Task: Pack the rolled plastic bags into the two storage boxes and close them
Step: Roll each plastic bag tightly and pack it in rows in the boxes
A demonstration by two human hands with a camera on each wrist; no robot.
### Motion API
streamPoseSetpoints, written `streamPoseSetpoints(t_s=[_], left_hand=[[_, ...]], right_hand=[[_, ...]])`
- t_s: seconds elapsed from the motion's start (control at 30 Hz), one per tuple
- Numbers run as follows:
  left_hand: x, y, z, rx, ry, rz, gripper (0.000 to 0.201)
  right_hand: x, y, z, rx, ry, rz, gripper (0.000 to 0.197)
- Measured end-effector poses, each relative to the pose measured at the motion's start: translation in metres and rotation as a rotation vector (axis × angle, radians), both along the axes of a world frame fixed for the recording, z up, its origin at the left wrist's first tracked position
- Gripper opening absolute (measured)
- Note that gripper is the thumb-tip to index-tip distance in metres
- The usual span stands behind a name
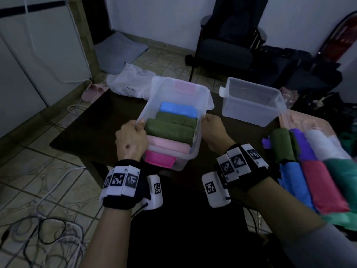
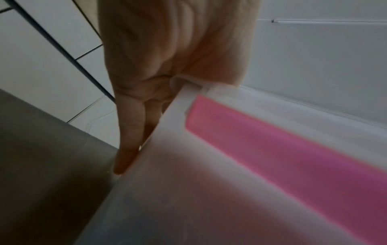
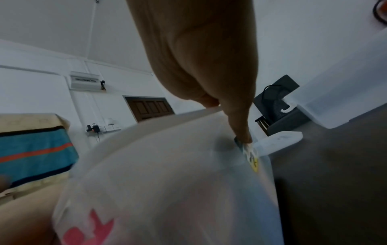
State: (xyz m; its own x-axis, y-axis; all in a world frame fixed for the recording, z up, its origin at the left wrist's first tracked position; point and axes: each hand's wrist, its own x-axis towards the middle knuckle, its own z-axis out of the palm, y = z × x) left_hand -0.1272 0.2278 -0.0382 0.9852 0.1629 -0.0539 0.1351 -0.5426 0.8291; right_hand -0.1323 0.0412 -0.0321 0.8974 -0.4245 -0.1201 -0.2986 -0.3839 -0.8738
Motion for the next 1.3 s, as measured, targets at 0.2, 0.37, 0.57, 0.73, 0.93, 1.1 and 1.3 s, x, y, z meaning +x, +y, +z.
streamPoseSetpoints(t_s=[0.2, 0.37, 0.57, 0.73, 0.93, 1.1, 1.3], left_hand=[[0.010, -0.003, 0.004, 0.039, 0.061, -0.011, 0.039], [0.011, -0.004, 0.002, 0.054, 0.091, 0.010, 0.040], [0.004, -0.012, 0.011, 0.145, -0.006, 0.043, 0.034], [-0.014, -0.044, 0.035, 0.126, -0.348, -0.081, 0.034], [-0.061, -0.131, 0.050, 0.035, -0.426, -0.452, 0.029], [-0.074, -0.192, -0.001, 0.106, -0.160, -0.682, 0.035], [-0.065, -0.228, -0.051, 0.455, 0.136, -0.813, 0.055]], right_hand=[[0.003, -0.006, -0.001, -0.002, 0.040, 0.029, 0.037], [0.001, -0.010, -0.002, -0.055, 0.019, 0.061, 0.034], [-0.002, -0.012, -0.002, -0.025, 0.002, 0.091, 0.033], [-0.013, -0.028, -0.005, 0.012, -0.009, 0.140, 0.032], [-0.037, -0.072, -0.010, -0.049, 0.100, 0.057, 0.043], [-0.079, -0.126, -0.008, -0.185, 0.080, -0.110, 0.038], [-0.131, -0.191, 0.004, -0.523, 0.158, -0.393, 0.031]])
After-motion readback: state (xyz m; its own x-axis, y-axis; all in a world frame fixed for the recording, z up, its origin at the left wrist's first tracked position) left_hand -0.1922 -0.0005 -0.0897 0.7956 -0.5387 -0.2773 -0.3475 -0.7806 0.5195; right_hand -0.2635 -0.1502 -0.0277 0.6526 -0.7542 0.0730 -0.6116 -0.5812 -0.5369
